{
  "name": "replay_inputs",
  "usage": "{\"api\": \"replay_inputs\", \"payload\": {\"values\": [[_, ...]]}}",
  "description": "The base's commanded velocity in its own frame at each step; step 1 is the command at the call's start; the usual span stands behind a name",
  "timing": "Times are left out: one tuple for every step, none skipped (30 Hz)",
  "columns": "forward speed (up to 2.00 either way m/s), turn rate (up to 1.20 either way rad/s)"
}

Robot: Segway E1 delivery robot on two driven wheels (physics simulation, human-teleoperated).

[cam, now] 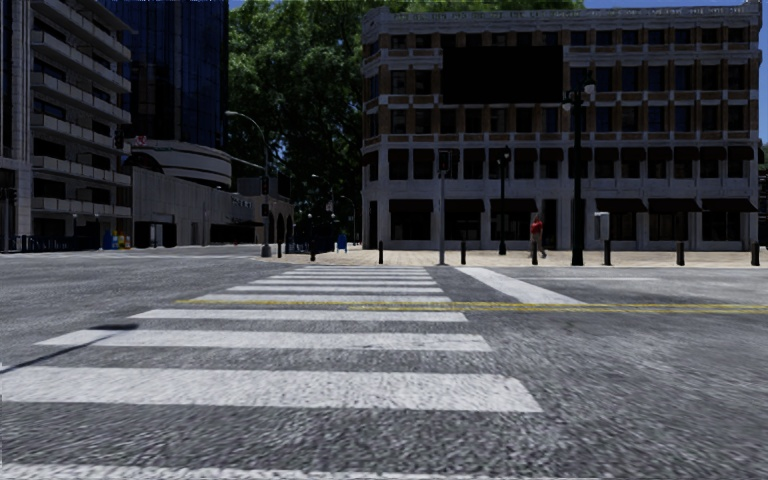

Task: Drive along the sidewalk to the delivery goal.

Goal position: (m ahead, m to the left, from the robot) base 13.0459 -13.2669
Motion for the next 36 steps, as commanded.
{"api": "replay_inputs", "payload": {"values": [[2.00,0.00],[2.00,0.00],[2.00,0.00],[2.00,0.00],[2.00,0.00],[2.00,0.00],[2.00,0.00],[2.00,0.00],[2.00,0.00],[2.00,0.00],[2.00,0.00],[2.00,0.00],[2.00,0.00],[2.00,0.00],[2.00,0.00],[2.00,0.00],[2.00,0.00],[2.00,0.00],[2.00,0.00],[2.00,0.00],[2.00,0.00],[2.00,0.00],[2.00,0.00],[2.00,0.00],[2.00,0.00],[2.00,0.00],[2.00,0.00],[2.00,0.00],[2.00,0.00],[2.00,0.00],[2.00,0.00],[2.00,0.00],[2.00,0.00],[2.00,0.00],[2.00,0.00],[2.00,0.00]]}}
